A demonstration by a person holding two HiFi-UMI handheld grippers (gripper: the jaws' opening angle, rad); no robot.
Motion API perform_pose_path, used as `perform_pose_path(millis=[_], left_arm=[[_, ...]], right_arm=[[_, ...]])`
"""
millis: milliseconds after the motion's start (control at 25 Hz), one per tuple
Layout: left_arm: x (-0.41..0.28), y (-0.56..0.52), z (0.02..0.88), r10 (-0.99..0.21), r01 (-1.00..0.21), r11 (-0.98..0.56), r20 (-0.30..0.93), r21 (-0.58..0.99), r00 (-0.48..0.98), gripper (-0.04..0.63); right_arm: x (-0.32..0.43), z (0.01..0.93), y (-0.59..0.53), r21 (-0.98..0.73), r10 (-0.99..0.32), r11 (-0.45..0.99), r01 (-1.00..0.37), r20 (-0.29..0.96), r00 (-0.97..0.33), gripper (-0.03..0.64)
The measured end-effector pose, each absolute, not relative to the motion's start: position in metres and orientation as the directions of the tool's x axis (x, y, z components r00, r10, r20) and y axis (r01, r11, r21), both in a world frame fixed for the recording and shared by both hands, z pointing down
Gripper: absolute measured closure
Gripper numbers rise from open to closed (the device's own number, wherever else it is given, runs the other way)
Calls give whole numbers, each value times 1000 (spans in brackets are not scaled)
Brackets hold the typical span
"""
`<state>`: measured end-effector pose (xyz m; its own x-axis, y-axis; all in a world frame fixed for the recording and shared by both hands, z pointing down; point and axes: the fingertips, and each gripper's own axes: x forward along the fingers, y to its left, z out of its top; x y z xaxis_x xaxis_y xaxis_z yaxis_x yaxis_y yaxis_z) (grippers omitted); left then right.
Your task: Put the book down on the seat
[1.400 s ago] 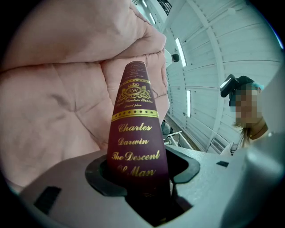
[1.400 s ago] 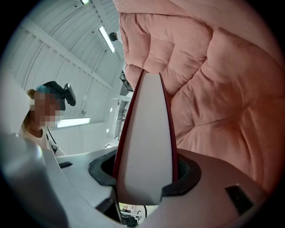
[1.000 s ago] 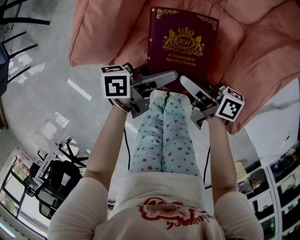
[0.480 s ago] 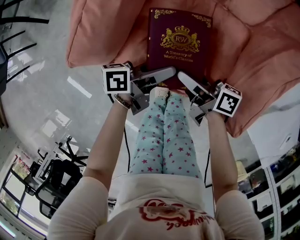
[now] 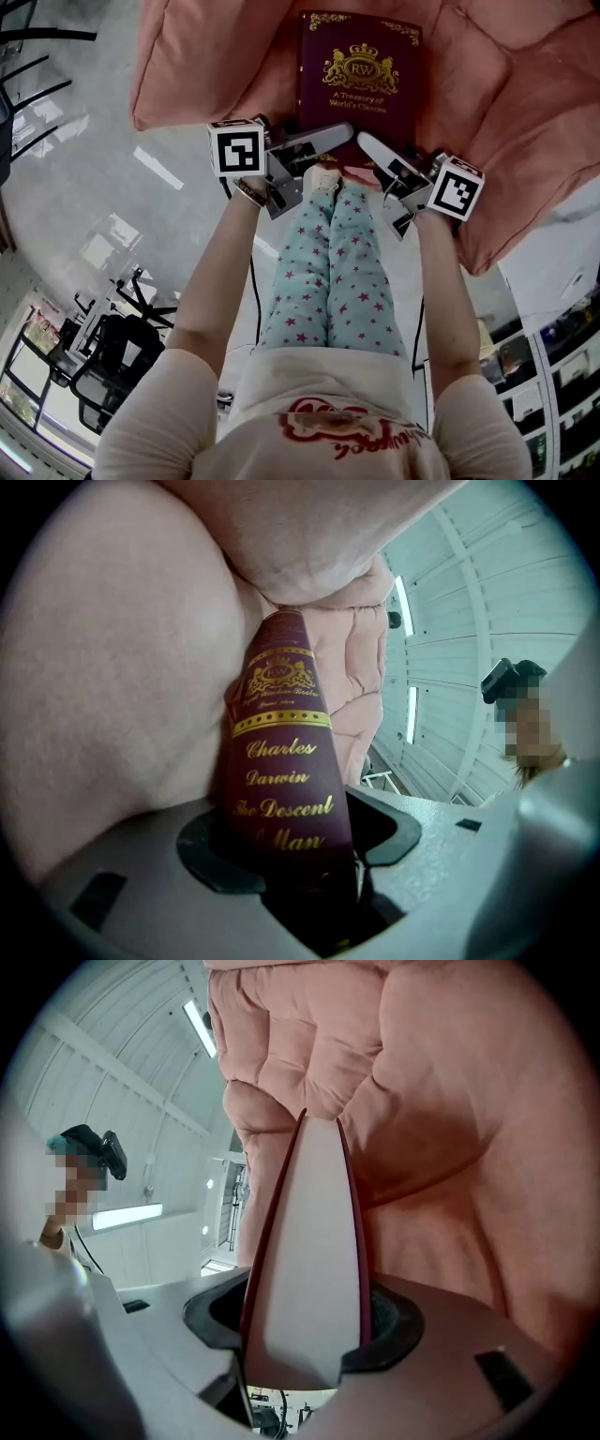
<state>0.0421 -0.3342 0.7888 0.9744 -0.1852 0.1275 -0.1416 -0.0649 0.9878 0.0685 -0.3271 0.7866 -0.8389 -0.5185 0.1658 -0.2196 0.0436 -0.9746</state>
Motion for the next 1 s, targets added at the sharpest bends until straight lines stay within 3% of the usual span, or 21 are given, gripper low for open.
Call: perform_pose_path(millis=[800, 1000], left_arm=[[40, -335, 789, -198, -214, -32, 203, 976, 959, 347], [38, -333, 793, -173, -261, -4, 257, 965, 951, 331]], right_arm=[[66, 789, -330, -970, -531, 36, -239, 184, -827, 342], [70, 796, -325, -953, -512, 9, -304, 257, -819, 336]])
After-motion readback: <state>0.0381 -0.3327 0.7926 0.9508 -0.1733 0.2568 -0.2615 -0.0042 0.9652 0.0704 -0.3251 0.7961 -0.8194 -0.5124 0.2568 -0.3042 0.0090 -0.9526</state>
